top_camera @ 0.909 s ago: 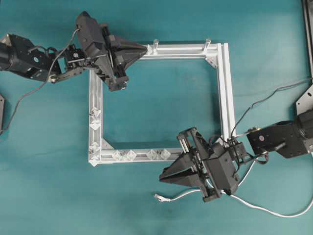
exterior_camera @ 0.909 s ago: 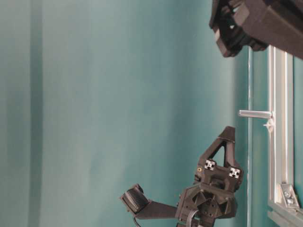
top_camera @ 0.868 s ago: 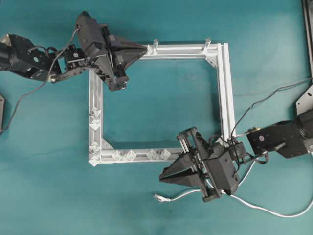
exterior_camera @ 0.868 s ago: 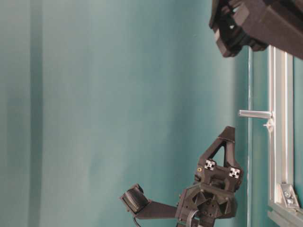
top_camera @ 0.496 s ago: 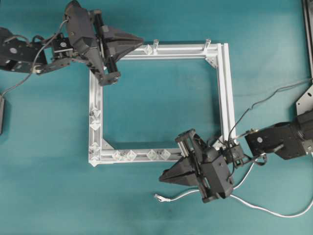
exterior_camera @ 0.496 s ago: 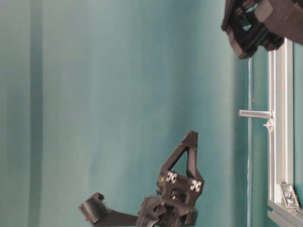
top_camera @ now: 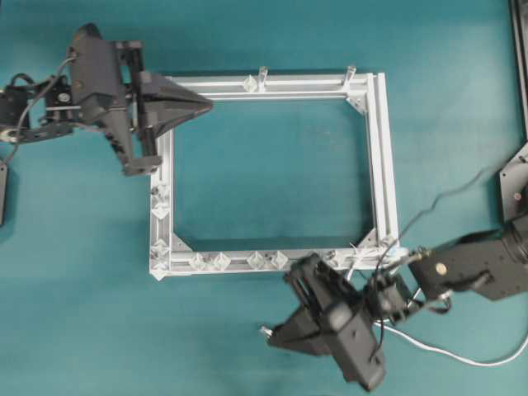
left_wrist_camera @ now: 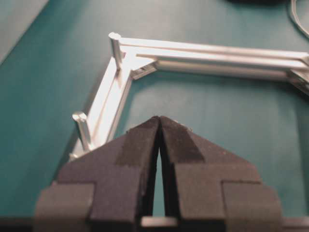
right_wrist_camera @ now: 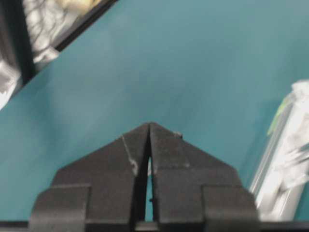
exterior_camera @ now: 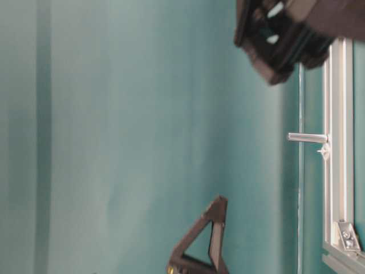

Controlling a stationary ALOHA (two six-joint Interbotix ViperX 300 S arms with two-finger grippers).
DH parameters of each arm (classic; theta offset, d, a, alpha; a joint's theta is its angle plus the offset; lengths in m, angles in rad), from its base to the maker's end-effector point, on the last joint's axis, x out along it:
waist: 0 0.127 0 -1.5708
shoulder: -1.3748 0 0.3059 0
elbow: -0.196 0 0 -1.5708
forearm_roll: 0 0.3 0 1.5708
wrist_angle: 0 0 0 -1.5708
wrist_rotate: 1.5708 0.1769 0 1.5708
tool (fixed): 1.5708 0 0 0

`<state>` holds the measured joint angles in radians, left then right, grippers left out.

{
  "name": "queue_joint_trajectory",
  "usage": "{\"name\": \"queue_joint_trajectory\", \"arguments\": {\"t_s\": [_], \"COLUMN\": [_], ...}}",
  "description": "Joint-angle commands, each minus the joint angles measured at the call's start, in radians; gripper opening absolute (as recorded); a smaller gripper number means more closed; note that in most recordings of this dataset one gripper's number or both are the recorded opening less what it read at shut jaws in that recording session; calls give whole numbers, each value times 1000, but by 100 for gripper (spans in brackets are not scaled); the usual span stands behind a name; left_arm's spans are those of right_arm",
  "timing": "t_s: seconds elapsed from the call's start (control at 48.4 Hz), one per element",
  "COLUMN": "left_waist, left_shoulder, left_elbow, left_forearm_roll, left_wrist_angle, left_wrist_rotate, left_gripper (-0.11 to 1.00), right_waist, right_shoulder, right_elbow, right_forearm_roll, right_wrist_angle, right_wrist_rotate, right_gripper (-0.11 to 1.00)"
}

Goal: Move the cable alternately left and right between 8 closely spaced pins so it hooks onto each one.
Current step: 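Move the left arm aside and lower the right gripper toward the cable plug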

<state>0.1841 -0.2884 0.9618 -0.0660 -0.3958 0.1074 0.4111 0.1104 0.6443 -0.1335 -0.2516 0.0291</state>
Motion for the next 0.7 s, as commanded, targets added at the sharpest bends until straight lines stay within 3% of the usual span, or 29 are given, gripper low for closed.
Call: {"name": "queue_joint_trajectory", "arguments": {"t_s": [0.0, 0.165, 0.517, 0.579, 0.682], "left_waist": [-6, -6, -38, -41, -41], "left_shoulder": [-55, -106, -213, -235, -270], "left_elbow": [9, 41, 110, 121, 137], "left_forearm_roll": [0, 0, 0, 0, 0], "left_wrist_angle": [18, 52, 110, 124, 144], "left_wrist_rotate": [-14, -54, -67, -67, -69], "left_gripper": [0, 0, 0, 0, 0], "right_waist": [11, 14, 14, 14, 14], "right_shoulder": [-32, -32, -29, -28, -28], "right_elbow": [-44, -84, -110, -112, -114], "right_forearm_roll": [0, 0, 2, 2, 2], "right_wrist_angle": [106, 233, 354, 382, 399], "right_wrist_rotate": [12, 77, 275, 336, 414], "right_gripper": [0, 0, 2, 12, 42]}}
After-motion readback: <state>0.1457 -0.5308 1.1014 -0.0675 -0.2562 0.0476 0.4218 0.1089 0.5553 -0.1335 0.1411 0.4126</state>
